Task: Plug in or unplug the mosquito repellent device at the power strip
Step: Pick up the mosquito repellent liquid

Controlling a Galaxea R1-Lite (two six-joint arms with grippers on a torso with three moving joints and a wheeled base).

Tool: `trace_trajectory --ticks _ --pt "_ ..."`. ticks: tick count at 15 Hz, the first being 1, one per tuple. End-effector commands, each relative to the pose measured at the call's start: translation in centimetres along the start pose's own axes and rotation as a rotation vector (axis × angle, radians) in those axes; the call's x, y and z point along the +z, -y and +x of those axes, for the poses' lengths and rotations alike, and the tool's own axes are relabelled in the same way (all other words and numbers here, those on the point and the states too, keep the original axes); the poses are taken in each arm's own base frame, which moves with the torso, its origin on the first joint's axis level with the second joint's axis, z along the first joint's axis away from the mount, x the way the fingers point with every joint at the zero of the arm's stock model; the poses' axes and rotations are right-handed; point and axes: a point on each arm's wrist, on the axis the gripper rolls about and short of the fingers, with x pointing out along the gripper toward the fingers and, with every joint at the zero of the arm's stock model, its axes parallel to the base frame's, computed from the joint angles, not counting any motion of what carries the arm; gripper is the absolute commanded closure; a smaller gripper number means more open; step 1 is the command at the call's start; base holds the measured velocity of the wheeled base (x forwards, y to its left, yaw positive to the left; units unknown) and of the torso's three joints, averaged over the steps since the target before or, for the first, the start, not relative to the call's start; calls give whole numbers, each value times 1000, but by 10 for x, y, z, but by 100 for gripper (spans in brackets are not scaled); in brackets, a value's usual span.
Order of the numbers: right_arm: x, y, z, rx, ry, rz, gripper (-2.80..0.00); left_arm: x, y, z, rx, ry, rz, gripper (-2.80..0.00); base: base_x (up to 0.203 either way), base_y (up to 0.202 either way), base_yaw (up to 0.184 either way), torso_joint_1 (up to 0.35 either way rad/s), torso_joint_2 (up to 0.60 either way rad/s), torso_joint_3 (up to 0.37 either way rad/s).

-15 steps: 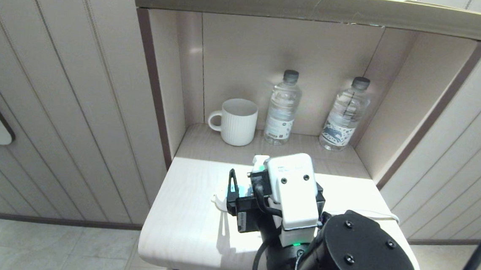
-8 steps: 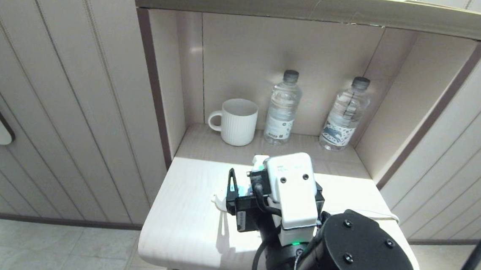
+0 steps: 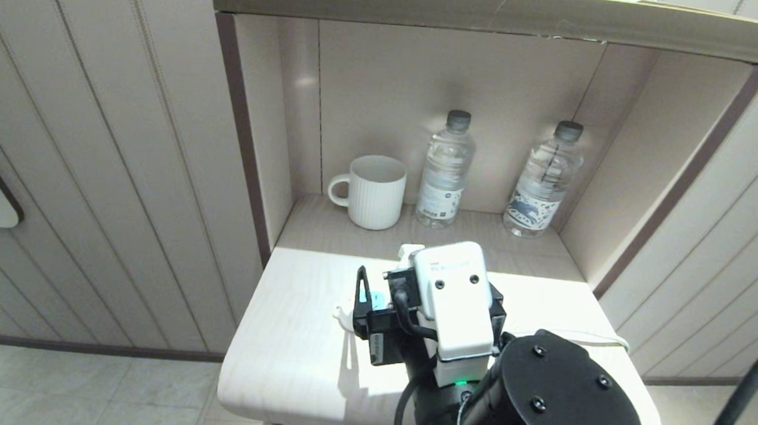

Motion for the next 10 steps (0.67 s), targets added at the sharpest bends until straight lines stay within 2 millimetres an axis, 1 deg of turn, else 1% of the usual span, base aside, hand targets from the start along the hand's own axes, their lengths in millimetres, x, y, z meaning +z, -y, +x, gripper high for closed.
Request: trace_trajectory --ticks 1,4,10 --pt "2 2 2 -15 5 3 -280 0 0 0 0 -1 0 0 0 0 0 0 0 0" --pt "3 5 5 -19 10 5 -280 0 0 0 0 -1 0 0 0 0 0 0 0 0" --pt "3 2 5 -4 15 -10 -280 0 0 0 0 -1 0 0 0 0 0 0 0 0"
